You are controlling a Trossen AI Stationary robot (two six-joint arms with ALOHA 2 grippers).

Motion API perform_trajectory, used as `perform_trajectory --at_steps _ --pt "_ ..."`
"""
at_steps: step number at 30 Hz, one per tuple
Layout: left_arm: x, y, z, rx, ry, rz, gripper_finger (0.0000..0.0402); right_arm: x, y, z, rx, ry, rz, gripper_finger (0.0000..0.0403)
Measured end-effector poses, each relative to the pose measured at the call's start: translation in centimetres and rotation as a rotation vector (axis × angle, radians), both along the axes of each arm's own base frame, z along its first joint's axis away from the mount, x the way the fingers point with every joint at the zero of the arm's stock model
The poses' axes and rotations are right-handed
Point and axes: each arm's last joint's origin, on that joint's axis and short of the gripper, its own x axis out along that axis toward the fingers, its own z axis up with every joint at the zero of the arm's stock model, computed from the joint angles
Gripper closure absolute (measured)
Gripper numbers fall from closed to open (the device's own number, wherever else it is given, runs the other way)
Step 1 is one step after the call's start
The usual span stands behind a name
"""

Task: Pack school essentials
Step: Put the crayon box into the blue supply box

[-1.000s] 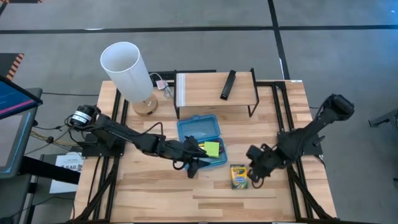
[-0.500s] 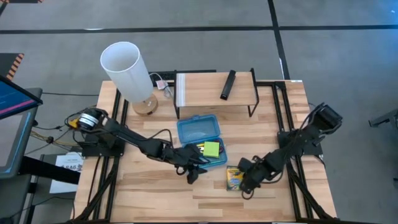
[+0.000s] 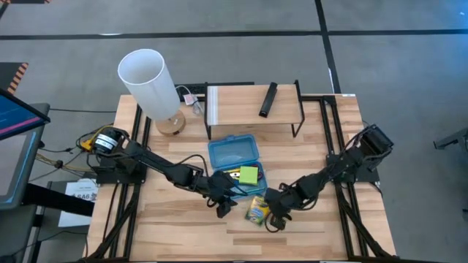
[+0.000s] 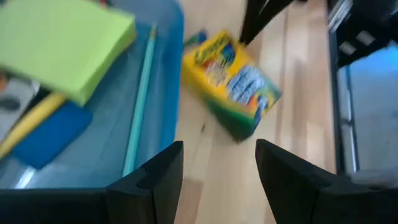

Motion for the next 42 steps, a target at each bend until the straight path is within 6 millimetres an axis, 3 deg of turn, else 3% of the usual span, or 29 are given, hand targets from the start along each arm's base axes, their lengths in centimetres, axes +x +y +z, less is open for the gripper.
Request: perform_trajectory --at_steps 5,12,24,31,42 --pt "-0.4 -0.3 -0.5 -0.01 0.06 -0.007 0.0214 -0.8 -0.6 0.9 -0.061 0.028 -0.013 0.0401" --pt "-0.5 -0.3 -0.7 0.01 0.074 0.007 0.0214 -1.4 -3.0 -1.1 -0.099 0.075 -0.062 0.0401" --pt "-1.0 -0.6 -1.0 0.022 0.117 0.007 0.0214 0.6 -5.3 -1.0 -0.047 -0.07 -0.092 0.0401" --pt "-1.4 -1.5 -1.1 -0.01 0.144 -0.025 0.0214 1.9 -4.8 -0.1 0.053 -0.215 -0.075 0.04" --pt "-1.7 -2.1 -1.2 -0.023 0.156 -0.015 0.0214 2.3 -4.4 0.7 0.13 -0.283 -0.03 0.04"
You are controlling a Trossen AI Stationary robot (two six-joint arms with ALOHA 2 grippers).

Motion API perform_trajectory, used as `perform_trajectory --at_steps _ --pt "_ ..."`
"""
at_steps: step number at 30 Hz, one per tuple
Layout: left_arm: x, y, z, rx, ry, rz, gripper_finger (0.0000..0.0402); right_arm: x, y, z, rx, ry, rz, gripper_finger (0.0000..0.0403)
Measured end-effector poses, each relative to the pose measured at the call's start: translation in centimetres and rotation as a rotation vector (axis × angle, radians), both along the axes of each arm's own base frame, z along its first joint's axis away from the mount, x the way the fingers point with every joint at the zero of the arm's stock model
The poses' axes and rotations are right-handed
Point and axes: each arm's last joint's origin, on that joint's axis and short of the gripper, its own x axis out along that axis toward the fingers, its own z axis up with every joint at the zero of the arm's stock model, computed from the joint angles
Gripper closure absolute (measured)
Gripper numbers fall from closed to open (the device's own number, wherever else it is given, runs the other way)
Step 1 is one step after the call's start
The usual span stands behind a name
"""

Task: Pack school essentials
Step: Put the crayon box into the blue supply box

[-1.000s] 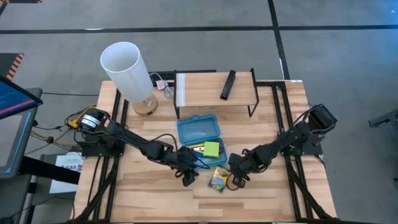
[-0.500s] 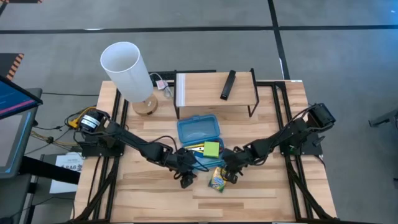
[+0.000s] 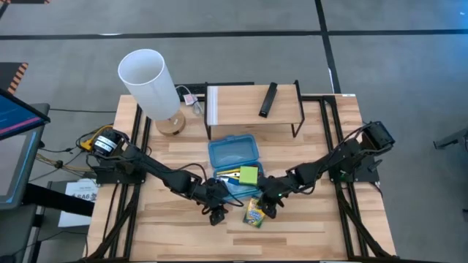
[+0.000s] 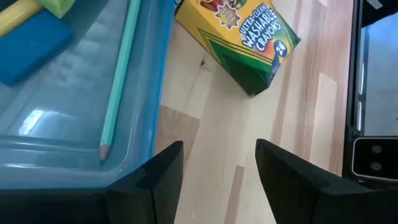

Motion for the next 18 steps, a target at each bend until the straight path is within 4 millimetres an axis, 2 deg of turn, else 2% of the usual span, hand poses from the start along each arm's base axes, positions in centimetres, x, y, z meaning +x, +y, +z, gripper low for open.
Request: perform_trajectory --at_steps 4,8,12,18 --pt "0.0 -0.1 0.0 -0.007 0.001 0.01 0.0214 -1.0 -0.7 1.0 -0.072 0.036 -0.057 0.04" --pt "0.0 -0.1 0.0 0.003 -0.009 0.021 0.0214 -1.7 -1.3 0.1 -0.163 0.138 -0.099 0.0401" --pt "0.0 -0.1 0.1 -0.002 -0.011 0.032 0.0214 -1.7 -0.4 -1.7 -0.181 0.195 -0.075 0.0401" --pt "0.0 -0.2 0.1 -0.012 -0.008 0.042 0.0214 -1.1 1.0 -2.5 -0.108 0.149 -0.095 0.0401"
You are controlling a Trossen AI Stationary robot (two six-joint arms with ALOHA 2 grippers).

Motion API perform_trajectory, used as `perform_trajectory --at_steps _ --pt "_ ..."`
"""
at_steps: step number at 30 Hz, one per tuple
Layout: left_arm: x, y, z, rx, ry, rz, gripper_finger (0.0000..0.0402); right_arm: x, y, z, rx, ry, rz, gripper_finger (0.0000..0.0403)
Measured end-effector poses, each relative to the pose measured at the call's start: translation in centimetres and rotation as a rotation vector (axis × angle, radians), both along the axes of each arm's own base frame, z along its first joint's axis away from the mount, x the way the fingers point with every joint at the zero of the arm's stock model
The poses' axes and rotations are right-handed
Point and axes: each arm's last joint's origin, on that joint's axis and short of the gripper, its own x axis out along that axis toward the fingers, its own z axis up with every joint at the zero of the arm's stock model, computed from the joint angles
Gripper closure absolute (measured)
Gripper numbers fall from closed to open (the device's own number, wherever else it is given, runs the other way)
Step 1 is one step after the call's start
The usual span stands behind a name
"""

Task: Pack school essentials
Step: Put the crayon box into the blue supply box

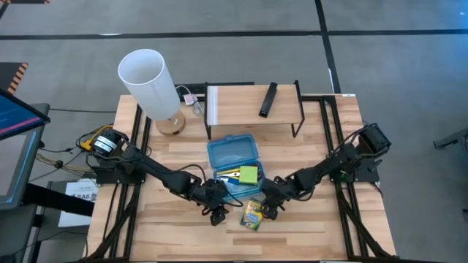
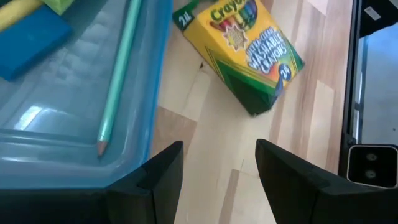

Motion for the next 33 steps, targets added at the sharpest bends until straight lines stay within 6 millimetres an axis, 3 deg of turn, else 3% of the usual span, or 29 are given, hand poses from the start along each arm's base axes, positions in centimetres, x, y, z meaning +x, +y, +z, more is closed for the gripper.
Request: perform_trajectory --at_steps 10,14,19,23,33 --pt "0.2 -0.1 0.2 -0.016 -0.023 -0.001 0.0214 2.9 2.1 0.0 0.09 -0.061 0.083 0.0401" --pt "0.1 -0.2 0.2 -0.016 -0.025 -0.012 0.0214 3.7 1.8 0.5 0.084 -0.062 0.087 0.0401" --pt "-0.1 -0.6 0.1 -0.008 -0.017 -0.03 0.0214 3.0 0.6 2.3 0.028 -0.052 0.04 0.0401" --pt "-0.2 -0.8 0.1 0.009 -0.023 -0.05 0.0214 2.1 0.8 3.4 -0.016 -0.051 0.033 0.0401" --pt "0.0 0.1 0.0 0.123 -0.034 -0.156 0.0214 0.0 5.4 2.3 -0.019 -0.034 0.145 0.0401"
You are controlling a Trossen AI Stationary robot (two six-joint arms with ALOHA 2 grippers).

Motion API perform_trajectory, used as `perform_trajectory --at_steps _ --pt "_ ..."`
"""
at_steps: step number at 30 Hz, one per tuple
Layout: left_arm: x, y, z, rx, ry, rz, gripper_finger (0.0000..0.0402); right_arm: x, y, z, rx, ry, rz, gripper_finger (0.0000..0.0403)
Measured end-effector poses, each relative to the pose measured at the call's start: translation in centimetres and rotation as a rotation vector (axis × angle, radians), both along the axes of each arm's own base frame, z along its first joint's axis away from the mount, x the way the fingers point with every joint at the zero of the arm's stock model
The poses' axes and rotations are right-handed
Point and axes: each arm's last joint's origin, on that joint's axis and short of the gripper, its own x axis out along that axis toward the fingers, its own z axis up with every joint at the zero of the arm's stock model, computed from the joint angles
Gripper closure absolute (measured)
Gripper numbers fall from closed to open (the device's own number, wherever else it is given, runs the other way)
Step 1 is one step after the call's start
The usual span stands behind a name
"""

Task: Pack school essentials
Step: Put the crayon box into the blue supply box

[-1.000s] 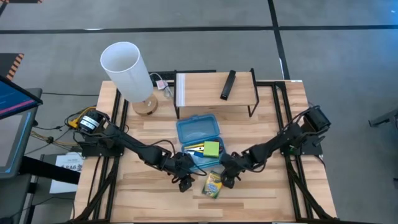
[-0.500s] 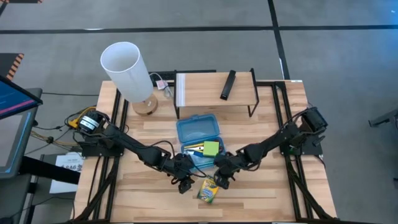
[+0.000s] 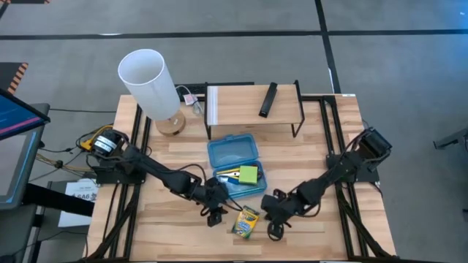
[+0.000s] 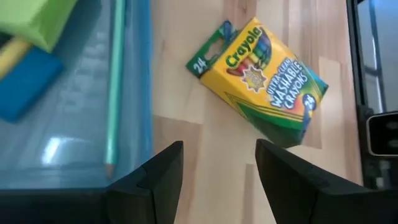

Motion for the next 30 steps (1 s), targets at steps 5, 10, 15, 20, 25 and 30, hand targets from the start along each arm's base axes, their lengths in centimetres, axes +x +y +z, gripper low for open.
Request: perform_trajectory --at_steps 5,10,15,20,25,30 --pt "0.4 0.8 0.0 0.042 -0.017 -0.102 0.0214 0.3 1.0 -0.6 0.058 -0.024 -0.026 0.04" --pt "0.8 1.0 0.5 0.093 -0.048 -0.202 0.0214 0.7 1.5 -1.4 0.093 -0.045 -0.049 0.04" --pt "1.8 0.4 0.7 0.149 -0.045 -0.303 0.0214 1.7 2.0 -2.2 0.117 -0.049 -0.067 0.04" --pt "3.6 -0.4 -0.3 0.179 0.029 -0.412 0.0214 2.8 2.5 -2.9 0.135 -0.031 -0.056 0.04" --pt "5.1 -1.1 -1.2 0.205 0.079 -0.464 0.0214 3.7 2.8 -3.1 0.152 -0.023 -0.053 0.0399" --pt "5.7 -1.4 -1.1 0.219 0.056 -0.515 0.0214 3.7 2.5 -3.2 0.139 -0.006 -0.066 0.0399"
